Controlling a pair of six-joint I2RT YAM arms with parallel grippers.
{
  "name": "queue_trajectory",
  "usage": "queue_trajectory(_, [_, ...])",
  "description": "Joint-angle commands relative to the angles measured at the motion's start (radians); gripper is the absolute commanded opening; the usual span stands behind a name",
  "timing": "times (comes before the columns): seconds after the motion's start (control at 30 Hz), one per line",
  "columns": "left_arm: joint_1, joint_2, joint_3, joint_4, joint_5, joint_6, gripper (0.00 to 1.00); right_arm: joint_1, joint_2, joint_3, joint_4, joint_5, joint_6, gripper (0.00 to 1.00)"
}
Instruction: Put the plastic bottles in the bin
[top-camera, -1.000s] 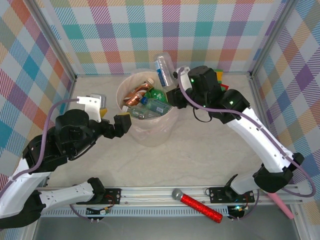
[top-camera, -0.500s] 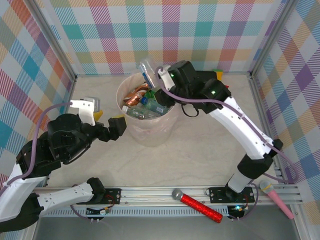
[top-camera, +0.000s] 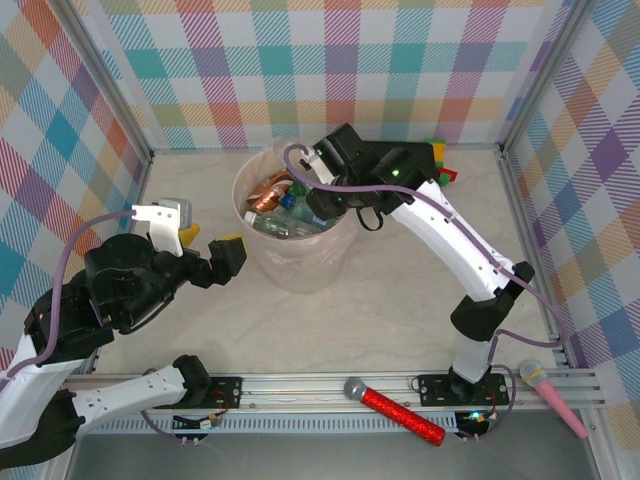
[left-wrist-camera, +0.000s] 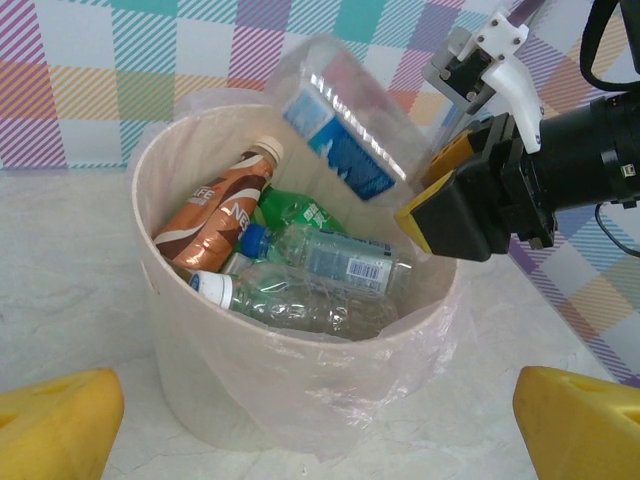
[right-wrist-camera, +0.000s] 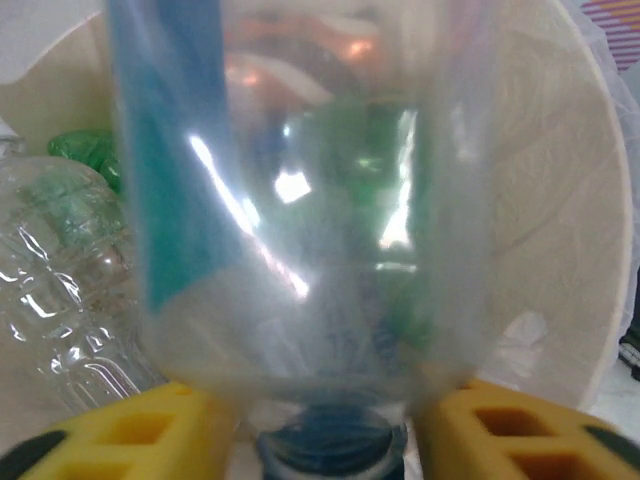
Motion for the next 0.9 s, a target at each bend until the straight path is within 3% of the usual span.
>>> queue_trajectory(0.0, [-0.009,-0.013,-0.011,-0.016,-0.014,0.003,1.0,0.008,-0.01,0.034,-0.023,0.009,-0.02,0.54])
queue_trajectory(0.07, [-0.009,-0.015,-0.013,-0.017,-0.014,0.001,1.0,0.007,-0.019,0.035,-0.015,0.014,-0.016,0.63])
queue_trajectory(0.27, [-0.009,-0.014,-0.013,-0.016,-0.018,-0.003,1.0,0.007,-0.057,0.034,0.015,0.031,0.001,0.64])
queue_trajectory(0.4, [-0.01,-0.008,-0.017,-0.011,-0.017,-0.002,1.0,0.007,-0.095,-0.004,0.062,0.054,0.016,0.73])
queue_trajectory(0.6, [-0.01,0.005,-0.025,-0.003,-0.013,-0.002,1.0,0.008,-0.131,-0.069,0.155,0.101,0.037,0.76])
queue_trajectory(0.67, [-0.009,0.007,-0.028,0.0,-0.02,-0.002,0.99,0.007,-0.144,-0.09,0.173,0.115,0.052,0.85])
queue_trajectory(0.87, [-0.009,0.021,-0.048,0.013,-0.067,0.0,0.99,0.008,-0.271,-0.246,0.303,0.142,0.081,0.97])
